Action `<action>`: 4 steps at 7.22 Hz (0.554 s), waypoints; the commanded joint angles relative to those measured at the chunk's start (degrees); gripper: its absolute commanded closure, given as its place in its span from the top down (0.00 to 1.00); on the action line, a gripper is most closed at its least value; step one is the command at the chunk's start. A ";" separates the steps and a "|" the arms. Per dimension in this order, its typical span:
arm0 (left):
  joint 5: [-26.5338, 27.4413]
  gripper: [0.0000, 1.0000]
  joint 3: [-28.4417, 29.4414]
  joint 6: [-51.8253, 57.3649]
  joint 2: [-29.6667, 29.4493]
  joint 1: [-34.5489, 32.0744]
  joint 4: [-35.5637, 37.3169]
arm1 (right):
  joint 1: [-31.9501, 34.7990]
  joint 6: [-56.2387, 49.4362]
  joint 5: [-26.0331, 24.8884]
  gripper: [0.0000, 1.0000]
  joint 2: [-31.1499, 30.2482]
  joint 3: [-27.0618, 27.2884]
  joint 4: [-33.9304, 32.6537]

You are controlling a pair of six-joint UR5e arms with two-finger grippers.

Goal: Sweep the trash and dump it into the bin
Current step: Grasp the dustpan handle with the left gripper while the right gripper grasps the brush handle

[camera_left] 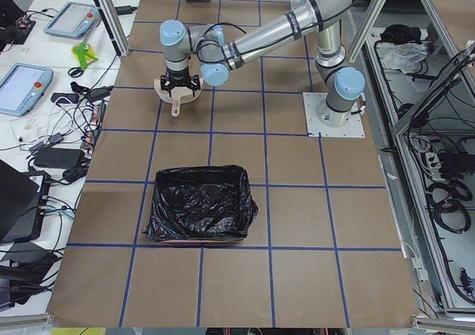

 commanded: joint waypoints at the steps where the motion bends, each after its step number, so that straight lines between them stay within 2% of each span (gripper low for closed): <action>1: -0.77 0.98 1.78 0.24 -2.77 -0.40 -0.05 | -0.97 -0.11 0.03 0.99 0.47 1.27 -0.13; 3: -0.50 0.98 2.13 -0.28 -3.83 -1.19 0.03 | -0.97 0.24 0.20 0.94 0.64 1.89 -0.30; 4: -0.42 0.98 3.00 -0.72 -3.92 -1.45 0.04 | -0.97 0.42 0.29 0.78 0.64 1.89 -0.30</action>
